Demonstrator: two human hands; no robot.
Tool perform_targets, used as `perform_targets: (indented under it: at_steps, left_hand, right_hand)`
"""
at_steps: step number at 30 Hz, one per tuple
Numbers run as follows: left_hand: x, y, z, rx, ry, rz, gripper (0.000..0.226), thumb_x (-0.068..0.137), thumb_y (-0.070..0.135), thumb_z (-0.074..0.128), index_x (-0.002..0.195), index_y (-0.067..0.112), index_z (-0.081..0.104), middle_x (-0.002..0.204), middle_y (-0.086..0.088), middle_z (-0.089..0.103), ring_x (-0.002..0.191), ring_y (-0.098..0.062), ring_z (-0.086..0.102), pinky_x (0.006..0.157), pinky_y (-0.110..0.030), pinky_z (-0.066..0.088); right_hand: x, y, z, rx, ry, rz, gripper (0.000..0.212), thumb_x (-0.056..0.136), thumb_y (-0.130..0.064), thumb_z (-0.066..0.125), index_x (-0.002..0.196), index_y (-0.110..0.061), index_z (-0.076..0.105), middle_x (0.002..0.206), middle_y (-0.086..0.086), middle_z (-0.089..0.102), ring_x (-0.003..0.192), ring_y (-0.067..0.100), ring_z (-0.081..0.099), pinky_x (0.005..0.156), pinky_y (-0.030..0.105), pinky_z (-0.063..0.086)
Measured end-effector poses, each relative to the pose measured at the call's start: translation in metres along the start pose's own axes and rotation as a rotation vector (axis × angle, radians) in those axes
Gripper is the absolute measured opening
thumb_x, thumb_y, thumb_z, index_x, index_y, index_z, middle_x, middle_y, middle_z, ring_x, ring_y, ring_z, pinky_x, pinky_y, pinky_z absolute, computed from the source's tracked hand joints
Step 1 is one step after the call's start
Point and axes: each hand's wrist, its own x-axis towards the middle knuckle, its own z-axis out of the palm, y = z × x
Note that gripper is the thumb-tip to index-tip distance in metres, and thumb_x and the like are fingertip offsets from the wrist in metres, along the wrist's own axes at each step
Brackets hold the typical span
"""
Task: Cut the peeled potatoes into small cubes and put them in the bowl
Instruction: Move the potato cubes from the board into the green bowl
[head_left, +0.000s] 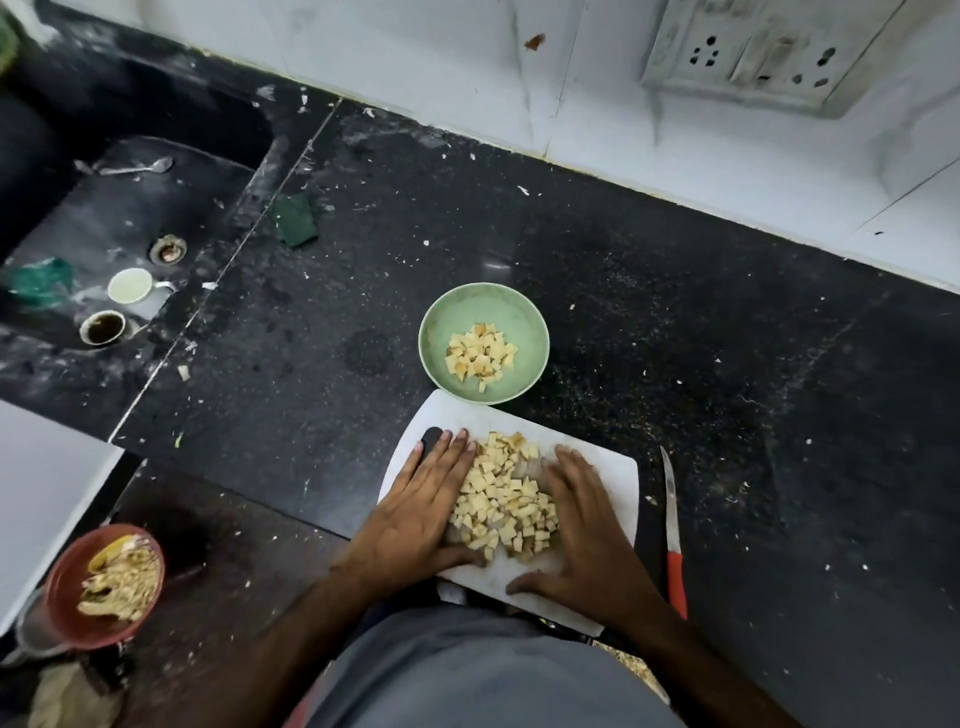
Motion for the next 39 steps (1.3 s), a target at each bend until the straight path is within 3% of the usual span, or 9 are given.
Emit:
perform_targets:
  at_steps: [3, 9, 14, 18, 22, 26, 34, 39]
  left_hand:
    - [0.001, 0.003, 0.004, 0.010, 0.007, 0.012, 0.109, 0.090, 0.079, 0.041, 0.161, 0.010, -0.004, 0.170, -0.007, -0.005, 0.156, -0.020, -0.008, 0.126, -0.045, 0.003]
    - [0.006, 0.005, 0.006, 0.024, 0.025, 0.067, 0.100, 0.096, 0.072, 0.041, 0.161, 0.008, 0.001, 0.170, -0.009, 0.000, 0.157, -0.021, -0.004, 0.125, -0.048, 0.007]
    - [0.000, 0.003, -0.004, -0.094, 0.071, 0.068, 0.111, 0.090, 0.070, 0.057, 0.161, 0.006, 0.000, 0.170, -0.006, 0.001, 0.157, -0.021, -0.002, 0.126, -0.048, 0.003]
    - [-0.010, -0.010, -0.003, 0.044, 0.063, 0.023, 0.107, 0.093, 0.073, 0.049, 0.161, 0.006, -0.001, 0.170, -0.008, -0.003, 0.157, -0.023, -0.005, 0.126, -0.049, 0.002]
    - [-0.012, -0.018, 0.004, 0.239, 0.028, 0.048, 0.094, 0.099, 0.071, 0.035, 0.161, 0.007, 0.006, 0.170, -0.012, -0.001, 0.157, -0.025, -0.003, 0.124, -0.051, 0.010]
    - [-0.012, -0.020, 0.010, 0.305, 0.060, 0.061, 0.086, 0.102, 0.066, 0.032, 0.160, 0.005, 0.014, 0.169, -0.013, 0.006, 0.157, -0.026, 0.003, 0.123, -0.051, 0.011]
    - [-0.009, -0.012, 0.018, 0.358, 0.051, 0.067, 0.077, 0.106, 0.060, 0.026, 0.158, 0.002, 0.024, 0.168, -0.016, 0.011, 0.156, -0.028, 0.007, 0.122, -0.056, 0.016]
    - [-0.008, -0.009, 0.018, 0.269, 0.087, 0.057, 0.078, 0.106, 0.058, 0.031, 0.158, 0.001, 0.021, 0.168, -0.016, 0.011, 0.156, -0.027, 0.006, 0.124, -0.051, 0.013]
  right_hand:
    - [0.009, -0.001, 0.006, -0.017, -0.004, -0.065, 0.128, 0.064, -0.085, 0.066, 0.151, 0.001, 0.029, 0.162, 0.016, 0.012, 0.151, 0.030, 0.010, 0.120, 0.050, 0.020]
    - [0.030, 0.001, 0.007, 0.008, -0.034, -0.224, 0.105, 0.079, -0.072, 0.066, 0.149, 0.000, 0.035, 0.161, 0.014, 0.017, 0.150, 0.026, 0.015, 0.118, 0.048, 0.026]
    - [0.029, 0.003, -0.002, 0.053, -0.005, -0.258, 0.099, 0.078, -0.070, 0.069, 0.147, -0.004, 0.040, 0.161, 0.011, 0.020, 0.149, 0.024, 0.018, 0.119, 0.044, 0.024]
    - [0.046, -0.009, 0.002, -0.014, -0.009, -0.264, 0.093, 0.082, -0.072, 0.061, 0.149, -0.010, 0.040, 0.161, 0.009, 0.022, 0.150, 0.021, 0.017, 0.121, 0.039, 0.020]
    - [0.061, -0.015, 0.009, -0.186, -0.077, -0.310, 0.079, 0.090, -0.071, 0.045, 0.149, -0.018, 0.041, 0.158, 0.002, 0.032, 0.149, 0.018, 0.018, 0.118, 0.044, 0.023]
    - [0.051, -0.003, 0.009, -0.168, -0.080, -0.373, 0.070, 0.094, -0.064, 0.049, 0.143, -0.014, 0.049, 0.150, 0.004, 0.043, 0.146, 0.020, 0.027, 0.116, 0.045, 0.027]
    - [0.042, -0.002, 0.014, -0.229, -0.009, -0.411, 0.089, 0.086, -0.074, 0.051, 0.150, -0.014, 0.041, 0.161, 0.012, 0.025, 0.150, 0.034, 0.015, 0.119, 0.054, 0.018]
    - [0.042, 0.000, 0.024, -0.236, 0.061, -0.394, 0.067, 0.092, -0.062, 0.051, 0.139, -0.014, 0.056, 0.146, 0.011, 0.049, 0.140, 0.030, 0.037, 0.112, 0.050, 0.032]
